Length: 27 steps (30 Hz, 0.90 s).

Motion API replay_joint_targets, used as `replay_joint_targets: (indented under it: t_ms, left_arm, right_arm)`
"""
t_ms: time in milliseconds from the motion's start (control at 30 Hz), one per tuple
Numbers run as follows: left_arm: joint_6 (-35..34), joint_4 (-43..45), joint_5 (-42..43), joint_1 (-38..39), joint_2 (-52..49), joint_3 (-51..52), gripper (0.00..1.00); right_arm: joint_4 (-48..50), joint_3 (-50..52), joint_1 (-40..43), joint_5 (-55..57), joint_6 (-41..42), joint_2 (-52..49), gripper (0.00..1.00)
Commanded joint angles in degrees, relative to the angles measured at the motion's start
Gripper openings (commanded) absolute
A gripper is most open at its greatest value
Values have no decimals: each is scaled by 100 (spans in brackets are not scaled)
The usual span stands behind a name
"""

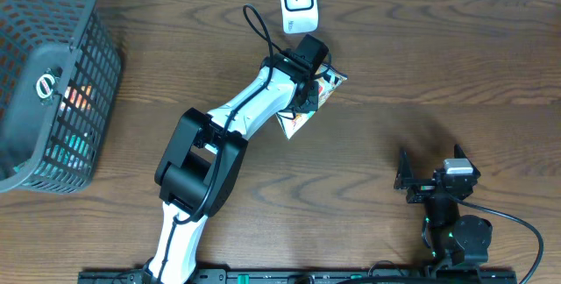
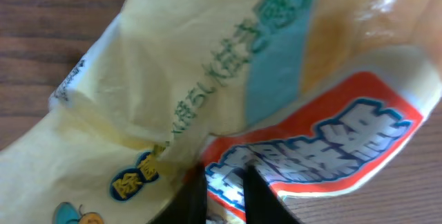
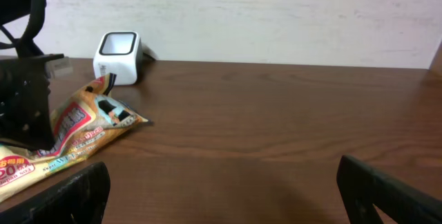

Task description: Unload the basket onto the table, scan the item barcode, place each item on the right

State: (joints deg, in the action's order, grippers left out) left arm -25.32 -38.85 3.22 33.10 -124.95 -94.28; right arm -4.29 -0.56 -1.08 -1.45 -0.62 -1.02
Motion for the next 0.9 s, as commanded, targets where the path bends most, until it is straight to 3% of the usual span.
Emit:
replay_joint_targets:
  t_ms: [0, 367, 600, 633, 700, 800, 833, 867]
  left_arm:
    - [17, -138, -52, -42, -170, 74, 14]
    - [13, 267, -452, -55, 1204, 50, 14]
    - [11, 422, 22, -26, 1226, 63, 13]
    - [11, 420, 22, -17, 1220, 66, 8]
    - [13, 422, 22, 11, 1209, 68, 8]
    - [13, 420, 22, 46, 1209, 68, 9]
    - [15, 420, 22, 68, 1209, 68, 17]
    - [15, 422, 22, 90, 1204, 68, 17]
  right_arm:
    - [-13, 20, -37, 44, 13, 24, 99]
    - [-13, 20, -37, 44, 13, 24, 99]
    - [-13, 20, -37, 44, 13, 24, 99]
    - [-13, 20, -37, 44, 13, 24, 99]
    - [-13, 20, -37, 44, 15, 24, 99]
    - [-13, 20, -37, 44, 15, 24, 99]
    - [-13, 20, -37, 44, 13, 24, 99]
    - [-13, 20, -37, 44, 13, 24, 99]
